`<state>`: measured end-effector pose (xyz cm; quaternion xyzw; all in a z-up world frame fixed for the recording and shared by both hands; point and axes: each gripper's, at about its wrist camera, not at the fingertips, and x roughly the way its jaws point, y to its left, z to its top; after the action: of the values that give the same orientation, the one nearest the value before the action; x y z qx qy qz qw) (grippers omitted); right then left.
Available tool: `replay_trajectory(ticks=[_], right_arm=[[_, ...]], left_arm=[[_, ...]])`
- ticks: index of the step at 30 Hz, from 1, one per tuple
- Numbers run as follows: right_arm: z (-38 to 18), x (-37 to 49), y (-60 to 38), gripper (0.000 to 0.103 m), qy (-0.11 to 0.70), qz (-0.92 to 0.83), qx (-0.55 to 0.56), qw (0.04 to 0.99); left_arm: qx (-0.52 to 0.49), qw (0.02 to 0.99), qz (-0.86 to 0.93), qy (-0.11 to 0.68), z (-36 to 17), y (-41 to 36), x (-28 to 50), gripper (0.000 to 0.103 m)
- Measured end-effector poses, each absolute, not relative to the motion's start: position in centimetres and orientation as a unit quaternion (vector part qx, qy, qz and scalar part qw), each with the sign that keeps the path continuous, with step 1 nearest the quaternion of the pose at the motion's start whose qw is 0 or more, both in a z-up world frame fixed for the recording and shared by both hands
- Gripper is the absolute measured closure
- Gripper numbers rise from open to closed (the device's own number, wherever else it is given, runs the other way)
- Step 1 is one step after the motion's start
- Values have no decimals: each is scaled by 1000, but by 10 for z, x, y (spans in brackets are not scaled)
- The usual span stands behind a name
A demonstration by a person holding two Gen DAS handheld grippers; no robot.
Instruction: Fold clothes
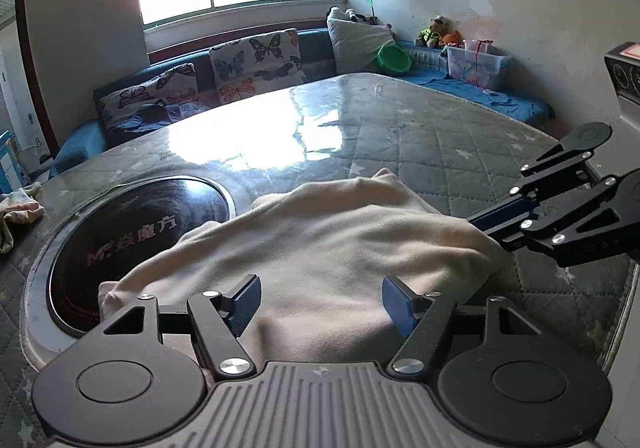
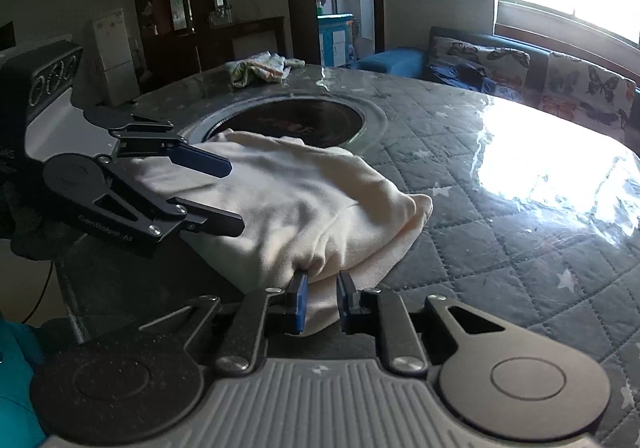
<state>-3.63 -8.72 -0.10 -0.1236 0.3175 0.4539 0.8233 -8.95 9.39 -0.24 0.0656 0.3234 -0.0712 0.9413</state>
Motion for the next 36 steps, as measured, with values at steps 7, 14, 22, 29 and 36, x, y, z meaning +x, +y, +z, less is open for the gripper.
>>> replay_trajectory(ticks=[7, 14, 22, 29, 36], right_arm=[[-2, -33, -89, 87, 312, 464, -104, 823], [-3, -41, -82, 101, 287, 461, -97, 834], [10, -41, -90, 103, 267, 396, -118, 871], [19, -42, -86, 103, 266, 394, -109, 873], [5, -45, -54, 102, 290, 437, -132, 841]], left_arm=[[73, 939, -77, 326, -5, 86, -88, 33], [75, 939, -75, 327, -4, 88, -88, 31], [83, 940, -78, 322, -7, 91, -93, 30], [72, 942, -87, 317, -7, 85, -93, 29], [69, 944, -83, 313, -9, 93, -102, 29]])
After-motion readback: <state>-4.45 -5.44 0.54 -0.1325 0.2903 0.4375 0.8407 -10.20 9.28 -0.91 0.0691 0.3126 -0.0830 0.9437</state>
